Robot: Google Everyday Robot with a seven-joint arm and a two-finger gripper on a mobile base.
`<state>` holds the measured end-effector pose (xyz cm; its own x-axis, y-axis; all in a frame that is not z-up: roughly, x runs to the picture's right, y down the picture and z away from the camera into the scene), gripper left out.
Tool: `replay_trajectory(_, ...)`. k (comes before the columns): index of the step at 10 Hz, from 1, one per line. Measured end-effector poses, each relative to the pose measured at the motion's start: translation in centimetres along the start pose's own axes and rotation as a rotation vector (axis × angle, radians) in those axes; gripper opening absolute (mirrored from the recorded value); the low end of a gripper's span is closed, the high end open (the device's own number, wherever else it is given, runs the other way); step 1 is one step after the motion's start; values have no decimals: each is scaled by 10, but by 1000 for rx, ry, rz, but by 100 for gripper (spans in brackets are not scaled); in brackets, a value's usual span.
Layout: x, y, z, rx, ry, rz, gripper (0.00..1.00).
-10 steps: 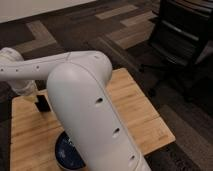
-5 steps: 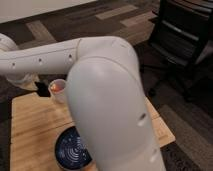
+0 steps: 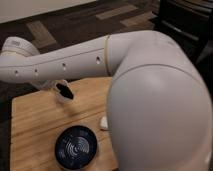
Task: Place the eraser on the white sponge
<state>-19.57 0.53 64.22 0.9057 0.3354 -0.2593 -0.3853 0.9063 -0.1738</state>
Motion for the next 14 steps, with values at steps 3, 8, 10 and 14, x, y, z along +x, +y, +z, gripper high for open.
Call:
replay_trajectory(3,57,15,11,7,135,132,0)
replay_trajectory(8,159,26,28,36,352,433,0)
replay_trajectory(10,192,27,31,41,405,535,0)
replay_trajectory(14,215,14,36,53,427,605,0)
